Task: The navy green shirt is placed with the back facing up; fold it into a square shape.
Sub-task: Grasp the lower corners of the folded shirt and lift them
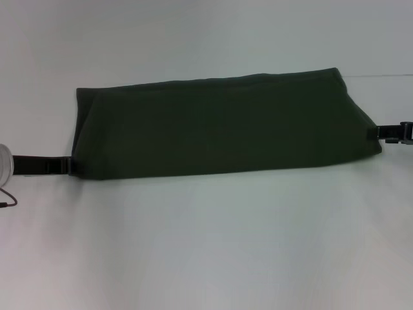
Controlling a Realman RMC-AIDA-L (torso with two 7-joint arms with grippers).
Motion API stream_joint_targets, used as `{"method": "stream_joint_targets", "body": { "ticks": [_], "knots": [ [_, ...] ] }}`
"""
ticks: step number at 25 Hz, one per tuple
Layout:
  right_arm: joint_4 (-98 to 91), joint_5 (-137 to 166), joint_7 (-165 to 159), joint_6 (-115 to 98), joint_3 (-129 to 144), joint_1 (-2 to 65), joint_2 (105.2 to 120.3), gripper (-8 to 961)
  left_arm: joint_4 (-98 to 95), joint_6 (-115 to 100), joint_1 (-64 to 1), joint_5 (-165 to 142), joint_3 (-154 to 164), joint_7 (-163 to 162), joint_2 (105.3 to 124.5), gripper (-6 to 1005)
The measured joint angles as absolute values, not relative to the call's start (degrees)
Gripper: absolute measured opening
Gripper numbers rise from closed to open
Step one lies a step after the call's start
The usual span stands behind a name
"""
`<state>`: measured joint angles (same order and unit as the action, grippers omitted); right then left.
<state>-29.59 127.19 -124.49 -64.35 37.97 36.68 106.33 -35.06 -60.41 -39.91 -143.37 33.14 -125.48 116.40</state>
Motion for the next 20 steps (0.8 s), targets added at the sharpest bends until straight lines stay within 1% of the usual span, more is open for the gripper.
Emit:
{"method": "stream_joint_targets", "body": {
  "ticks": [2, 5, 12, 20],
  "knots": [
    [-29.7, 130.8, -127.1, -64.4, 38.0, 37.9, 105.95, 611, -35.1, -60.5, -39.9, -143.4, 33.1, -125.5, 116.34, 7],
    [-29.7, 133.1, -128.4, -64.4, 38.0, 38.8, 105.91, 611, -35.1, -60.7, -39.9, -143.4, 33.1, -125.4, 116.28, 7],
    [-29.3, 135.4, -129.2, -61.8, 38.1, 39.8, 106.74, 611, -35.2, -60.8, -39.9, -143.3, 33.3, -125.2, 116.27, 6],
    [-29.4, 135.5, -130.5, -60.0, 39.4, 39.8, 106.79, 610, -35.2, -61.4, -39.9, -143.4, 33.9, -125.1, 116.30, 6]
  ]
}}
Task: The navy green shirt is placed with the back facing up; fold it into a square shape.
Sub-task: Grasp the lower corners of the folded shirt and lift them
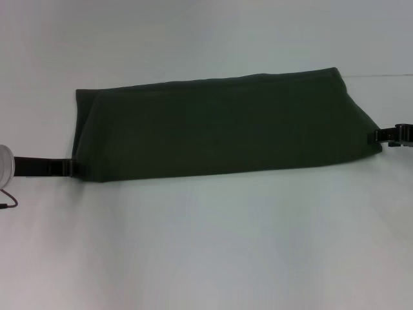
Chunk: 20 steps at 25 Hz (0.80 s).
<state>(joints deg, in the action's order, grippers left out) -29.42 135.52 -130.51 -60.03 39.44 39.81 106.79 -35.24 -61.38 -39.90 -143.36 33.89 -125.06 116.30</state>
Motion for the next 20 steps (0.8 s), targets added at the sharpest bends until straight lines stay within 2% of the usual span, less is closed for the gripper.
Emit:
{"method": "stream_joint_targets", "body": {
  "ticks": [3, 13, 20],
  "knots": [
    [-29.0, 135.7, -130.2, -58.8, 40.0, 39.8, 107.13, 611, -35.3, -61.4, -39.9, -143.4, 33.9, -125.0, 116.35, 6],
    [-28.9, 135.7, -128.0, -53.4, 40.7, 40.2, 110.12, 610, -35.2, -61.8, -39.9, -143.4, 33.9, -124.7, 116.45, 5],
    [-27.6, 135.7, -127.7, -50.7, 41.6, 40.9, 110.64, 611, -35.2, -61.9, -39.9, -143.4, 33.9, -124.7, 116.45, 7]
  ]
}}
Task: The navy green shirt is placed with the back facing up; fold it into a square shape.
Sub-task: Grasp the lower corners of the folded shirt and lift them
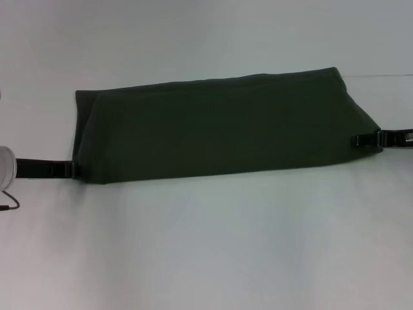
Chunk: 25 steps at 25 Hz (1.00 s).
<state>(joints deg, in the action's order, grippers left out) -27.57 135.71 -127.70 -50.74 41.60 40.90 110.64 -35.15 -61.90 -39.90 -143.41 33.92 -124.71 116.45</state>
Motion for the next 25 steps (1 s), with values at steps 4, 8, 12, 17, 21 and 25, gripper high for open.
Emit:
{"method": "stream_joint_targets", "body": {
  "ticks": [4, 8, 12, 17, 21, 25],
  "knots": [
    [-27.2, 135.7, -127.7, -50.3, 42.1, 41.0, 110.92, 611, -35.2, -61.9, -39.9, -143.3, 33.9, -124.7, 116.45, 6],
    [-27.0, 135.7, -127.3, -50.3, 42.1, 41.1, 111.19, 610, -35.1, -61.9, -39.9, -143.3, 33.9, -124.7, 116.45, 6],
    [-26.6, 135.9, -127.1, -50.1, 42.3, 41.4, 111.27, 549, -35.1, -61.9, -39.9, -143.2, 33.9, -124.7, 116.45, 7],
    [-26.6, 136.0, -127.0, -49.8, 43.2, 41.2, 111.25, 421, -35.2, -61.9, -39.9, -143.2, 33.9, -124.6, 116.45, 6],
    [-26.6, 136.1, -127.0, -49.7, 43.6, 40.9, 110.93, 324, -35.3, -62.0, -39.9, -143.2, 33.9, -124.6, 116.45, 6],
    [-26.6, 136.0, -126.7, -49.7, 43.4, 40.5, 110.70, 207, -35.4, -62.0, -39.9, -143.3, 33.9, -124.6, 116.45, 7]
  ]
}}
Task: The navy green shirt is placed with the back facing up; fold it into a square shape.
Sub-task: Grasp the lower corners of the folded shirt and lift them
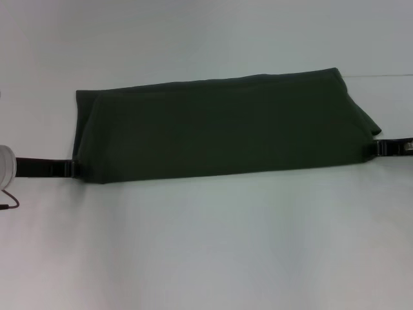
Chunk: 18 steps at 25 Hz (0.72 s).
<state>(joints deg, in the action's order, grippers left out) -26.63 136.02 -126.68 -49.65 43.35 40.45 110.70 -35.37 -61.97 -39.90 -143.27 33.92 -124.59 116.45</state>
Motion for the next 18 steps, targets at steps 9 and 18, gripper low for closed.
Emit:
{"method": "stream_joint_targets", "body": {
  "ticks": [9, 18],
  "knots": [
    [-27.1, 135.5, -126.1, -51.7, 43.0, 39.9, 110.64, 51, -35.7, -62.0, -40.0, -143.4, 33.9, -124.5, 116.25, 6],
    [-29.2, 135.5, -125.7, -56.2, 42.0, 38.4, 111.00, 51, -38.1, -66.6, -39.4, -143.9, 33.4, -124.5, 115.58, 7]
  ]
}}
